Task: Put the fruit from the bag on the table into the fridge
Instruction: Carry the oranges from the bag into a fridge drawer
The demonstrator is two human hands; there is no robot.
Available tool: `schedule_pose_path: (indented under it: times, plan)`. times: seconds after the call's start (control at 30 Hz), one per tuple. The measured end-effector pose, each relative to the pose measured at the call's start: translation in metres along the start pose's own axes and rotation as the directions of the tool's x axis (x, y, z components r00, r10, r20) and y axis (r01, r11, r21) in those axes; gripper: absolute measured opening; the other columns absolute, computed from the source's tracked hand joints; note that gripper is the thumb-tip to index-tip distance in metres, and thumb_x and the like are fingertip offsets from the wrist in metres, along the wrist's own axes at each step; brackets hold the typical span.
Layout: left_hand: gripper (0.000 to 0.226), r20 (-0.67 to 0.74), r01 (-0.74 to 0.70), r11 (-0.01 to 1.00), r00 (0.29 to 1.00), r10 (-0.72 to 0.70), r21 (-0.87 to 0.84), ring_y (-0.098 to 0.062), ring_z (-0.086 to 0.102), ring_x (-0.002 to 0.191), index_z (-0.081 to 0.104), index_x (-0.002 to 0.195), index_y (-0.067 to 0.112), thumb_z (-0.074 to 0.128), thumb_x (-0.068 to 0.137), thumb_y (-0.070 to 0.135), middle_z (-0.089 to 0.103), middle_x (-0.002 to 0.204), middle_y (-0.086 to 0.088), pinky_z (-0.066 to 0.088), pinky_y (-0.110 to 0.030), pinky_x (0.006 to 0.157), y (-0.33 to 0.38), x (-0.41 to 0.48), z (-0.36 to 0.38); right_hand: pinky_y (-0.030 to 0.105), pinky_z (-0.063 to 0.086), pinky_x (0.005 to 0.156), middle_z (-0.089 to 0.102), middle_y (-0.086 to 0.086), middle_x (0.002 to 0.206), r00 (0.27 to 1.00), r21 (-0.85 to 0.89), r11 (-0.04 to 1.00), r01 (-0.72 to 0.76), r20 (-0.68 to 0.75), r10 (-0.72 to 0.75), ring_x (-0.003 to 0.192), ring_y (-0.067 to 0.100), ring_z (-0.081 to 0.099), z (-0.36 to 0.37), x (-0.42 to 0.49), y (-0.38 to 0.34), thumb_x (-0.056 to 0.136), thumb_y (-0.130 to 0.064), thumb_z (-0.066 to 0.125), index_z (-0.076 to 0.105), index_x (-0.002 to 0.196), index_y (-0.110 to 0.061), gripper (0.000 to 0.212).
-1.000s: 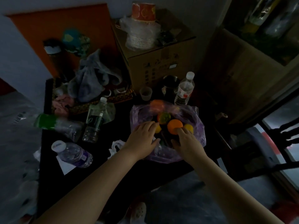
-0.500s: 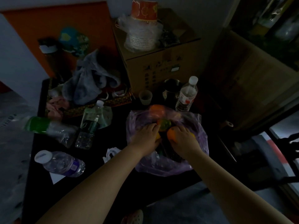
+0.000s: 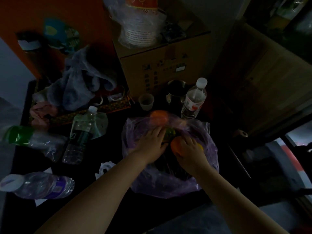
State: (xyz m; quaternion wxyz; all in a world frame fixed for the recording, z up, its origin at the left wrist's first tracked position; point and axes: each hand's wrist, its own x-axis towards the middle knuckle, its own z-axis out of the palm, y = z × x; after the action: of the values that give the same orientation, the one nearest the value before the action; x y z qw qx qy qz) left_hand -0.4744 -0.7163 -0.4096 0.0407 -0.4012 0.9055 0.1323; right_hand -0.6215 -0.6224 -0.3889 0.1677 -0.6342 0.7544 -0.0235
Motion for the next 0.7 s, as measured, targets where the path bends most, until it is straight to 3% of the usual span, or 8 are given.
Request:
schedule_pose_path:
  times: [0.13,0.27,0.37,0.53,0.7]
  plan:
    - [0.063,-0.011,0.030,1.000,0.999,-0.030,-0.004,-0.023,0.004,0.145,0.008,0.151,0.018,0.029,0.099,0.047,0.002,0.159,-0.005,0.013,-0.038,0.117,-0.008,0.015,-0.003,0.040,0.035,0.098,0.031,0.009,0.148,1.000,-0.005,1.000,0.022,0.013,-0.022,0.134,0.029,0.034,0.011,0.003,0.006,0.089,-0.029,0.055,0.032,0.143,-0.016,0.060]
    - [0.064,-0.013,0.041,0.999,0.999,-0.040,0.034,-0.025,0.004,0.145,0.007,0.151,0.017,0.029,0.099,0.046,0.002,0.159,-0.007,0.014,-0.040,0.116,-0.016,0.033,-0.007,0.040,0.048,0.082,0.052,0.013,0.132,0.996,0.045,0.997,0.070,-0.064,-0.067,0.118,0.035,0.052,0.023,0.007,0.010,0.077,-0.018,0.067,0.052,0.125,-0.011,0.051]
    - [0.064,-0.010,0.047,0.998,0.999,-0.046,0.036,-0.027,0.005,0.145,0.006,0.151,0.016,0.030,0.100,0.045,0.003,0.159,-0.008,0.013,-0.041,0.115,-0.019,0.048,-0.011,0.038,0.049,0.073,0.057,0.009,0.123,0.993,0.051,0.996,0.072,-0.099,-0.067,0.108,0.034,0.056,0.022,0.011,0.009,0.072,-0.016,0.072,0.057,0.116,-0.014,0.047]
    - [0.061,-0.063,0.022,0.998,0.998,-0.018,0.065,-0.028,0.013,0.143,0.016,0.149,0.012,0.036,0.099,0.040,0.013,0.156,-0.010,0.019,-0.041,0.112,-0.027,0.073,-0.015,0.041,0.047,0.080,0.057,0.008,0.120,0.992,0.064,0.993,0.095,-0.092,-0.088,0.107,0.033,0.056,0.021,0.013,0.011,0.072,-0.015,0.070,0.057,0.112,-0.014,0.042]
    - [0.065,-0.059,0.056,0.998,0.997,-0.055,0.017,-0.032,0.016,0.141,0.021,0.148,0.014,0.049,0.094,0.036,0.014,0.155,-0.010,0.031,-0.046,0.106,-0.037,0.092,-0.019,0.036,0.041,0.091,0.046,0.008,0.135,0.995,0.112,0.989,0.094,-0.051,-0.089,0.124,0.031,0.044,0.010,0.015,0.007,0.089,-0.023,0.058,0.050,0.126,-0.010,0.041]
